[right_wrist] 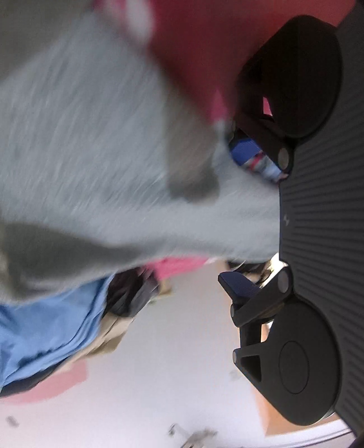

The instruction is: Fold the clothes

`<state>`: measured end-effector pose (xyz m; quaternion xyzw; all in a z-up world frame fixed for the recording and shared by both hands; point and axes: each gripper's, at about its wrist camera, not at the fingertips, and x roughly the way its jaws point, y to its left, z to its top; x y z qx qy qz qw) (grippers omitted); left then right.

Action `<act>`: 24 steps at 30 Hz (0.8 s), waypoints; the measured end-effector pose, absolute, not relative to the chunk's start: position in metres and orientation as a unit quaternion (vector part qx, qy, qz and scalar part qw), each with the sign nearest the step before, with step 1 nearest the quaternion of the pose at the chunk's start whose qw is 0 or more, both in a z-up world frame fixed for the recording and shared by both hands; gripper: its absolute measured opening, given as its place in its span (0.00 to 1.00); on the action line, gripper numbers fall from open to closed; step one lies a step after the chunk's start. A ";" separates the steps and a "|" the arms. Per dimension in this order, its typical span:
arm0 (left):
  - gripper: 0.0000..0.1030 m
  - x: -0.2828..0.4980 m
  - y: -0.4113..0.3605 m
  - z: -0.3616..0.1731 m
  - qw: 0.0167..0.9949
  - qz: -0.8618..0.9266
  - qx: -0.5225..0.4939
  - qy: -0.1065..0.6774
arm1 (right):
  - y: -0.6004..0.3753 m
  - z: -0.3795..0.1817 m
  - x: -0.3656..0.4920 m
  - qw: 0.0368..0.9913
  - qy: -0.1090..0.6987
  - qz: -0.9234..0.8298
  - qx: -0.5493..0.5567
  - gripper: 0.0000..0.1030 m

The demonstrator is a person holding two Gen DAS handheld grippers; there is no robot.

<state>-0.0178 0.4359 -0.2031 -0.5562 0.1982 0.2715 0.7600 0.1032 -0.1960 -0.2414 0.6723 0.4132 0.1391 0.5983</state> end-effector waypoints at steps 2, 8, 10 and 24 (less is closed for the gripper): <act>0.53 -0.016 0.434 -0.206 0.761 0.280 -0.554 0.188 | -0.189 -0.237 0.113 0.630 0.405 0.144 0.647 0.80; 0.48 -0.004 0.422 -0.205 0.776 0.303 -0.521 0.187 | -0.164 -0.235 0.124 0.668 0.384 0.129 0.624 0.79; 0.34 -0.006 0.421 -0.204 0.776 0.299 -0.523 0.187 | -0.157 -0.232 0.123 0.674 0.375 0.145 0.620 0.78; 0.20 0.004 0.421 -0.207 0.769 0.318 -0.523 0.185 | -0.137 -0.237 0.124 0.683 0.328 0.124 0.641 0.44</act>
